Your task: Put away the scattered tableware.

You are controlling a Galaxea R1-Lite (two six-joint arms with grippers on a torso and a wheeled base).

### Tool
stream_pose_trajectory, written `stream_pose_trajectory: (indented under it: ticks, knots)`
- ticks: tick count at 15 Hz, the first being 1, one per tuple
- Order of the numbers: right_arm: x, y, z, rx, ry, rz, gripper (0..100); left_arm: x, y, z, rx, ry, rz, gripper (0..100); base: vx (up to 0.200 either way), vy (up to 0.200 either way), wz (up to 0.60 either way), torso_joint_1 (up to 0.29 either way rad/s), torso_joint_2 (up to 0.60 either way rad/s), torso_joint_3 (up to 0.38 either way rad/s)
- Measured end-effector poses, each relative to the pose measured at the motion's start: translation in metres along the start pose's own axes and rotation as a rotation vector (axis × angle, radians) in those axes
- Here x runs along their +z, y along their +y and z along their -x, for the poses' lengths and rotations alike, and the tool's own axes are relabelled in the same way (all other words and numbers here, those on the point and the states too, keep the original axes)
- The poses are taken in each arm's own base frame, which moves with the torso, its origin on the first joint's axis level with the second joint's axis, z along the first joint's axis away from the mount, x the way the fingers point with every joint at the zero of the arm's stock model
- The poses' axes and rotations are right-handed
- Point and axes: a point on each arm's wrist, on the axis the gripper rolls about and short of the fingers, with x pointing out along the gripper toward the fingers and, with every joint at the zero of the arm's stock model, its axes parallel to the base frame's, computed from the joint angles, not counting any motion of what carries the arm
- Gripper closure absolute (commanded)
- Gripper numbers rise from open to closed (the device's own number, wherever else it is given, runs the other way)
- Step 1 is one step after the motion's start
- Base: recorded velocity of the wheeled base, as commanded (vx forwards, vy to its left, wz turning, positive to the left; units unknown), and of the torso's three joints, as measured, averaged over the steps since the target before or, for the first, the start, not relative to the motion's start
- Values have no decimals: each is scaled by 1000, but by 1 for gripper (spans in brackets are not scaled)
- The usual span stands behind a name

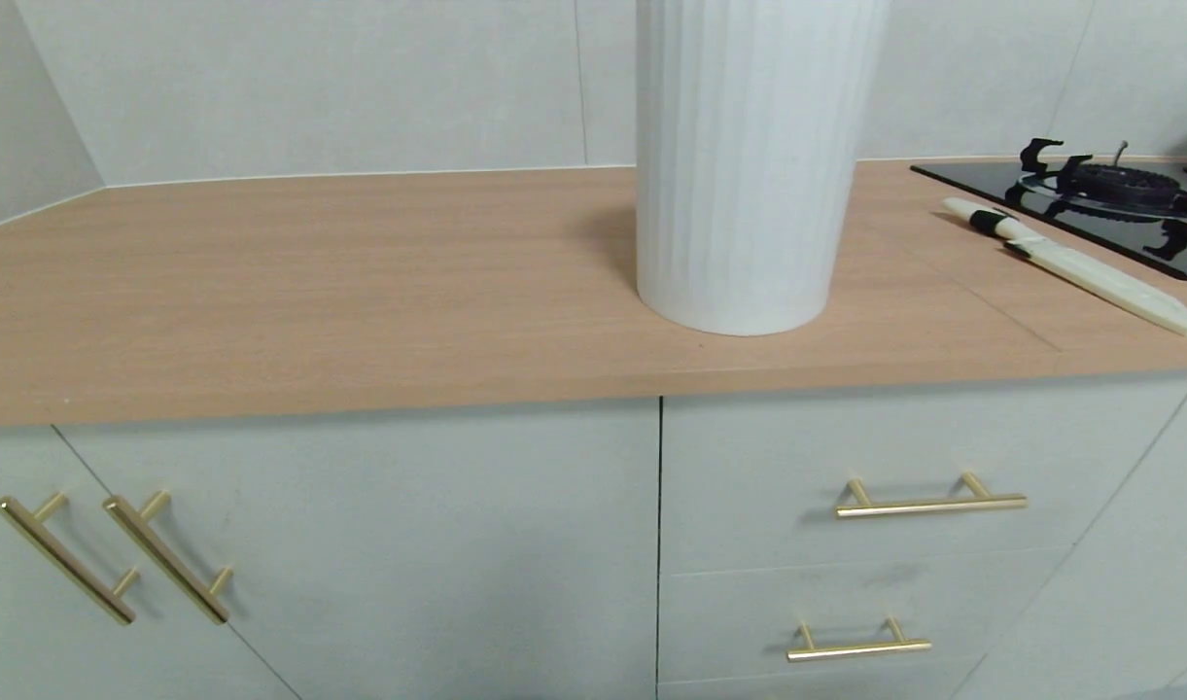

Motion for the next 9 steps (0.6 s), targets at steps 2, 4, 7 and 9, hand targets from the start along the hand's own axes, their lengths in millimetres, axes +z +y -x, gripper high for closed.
stream_pose_trajectory:
  ticks: [2,4,7,9]
  knots:
    - [0,0,0,0,0,0,0,0,0,0,1,-2,0,0,-100,-200,0,-5,5,5]
    - [0,0,0,-1,0,0,0,0,0,0,0,0,0,0,0,0,0,0,0,0]
    - [0,0,0,-1,0,0,0,0,0,0,0,0,0,0,0,0,0,0,0,0]
    - [0,0,0,-1,0,0,0,0,0,0,1,-1,1,0,100,0,0,1,4,1]
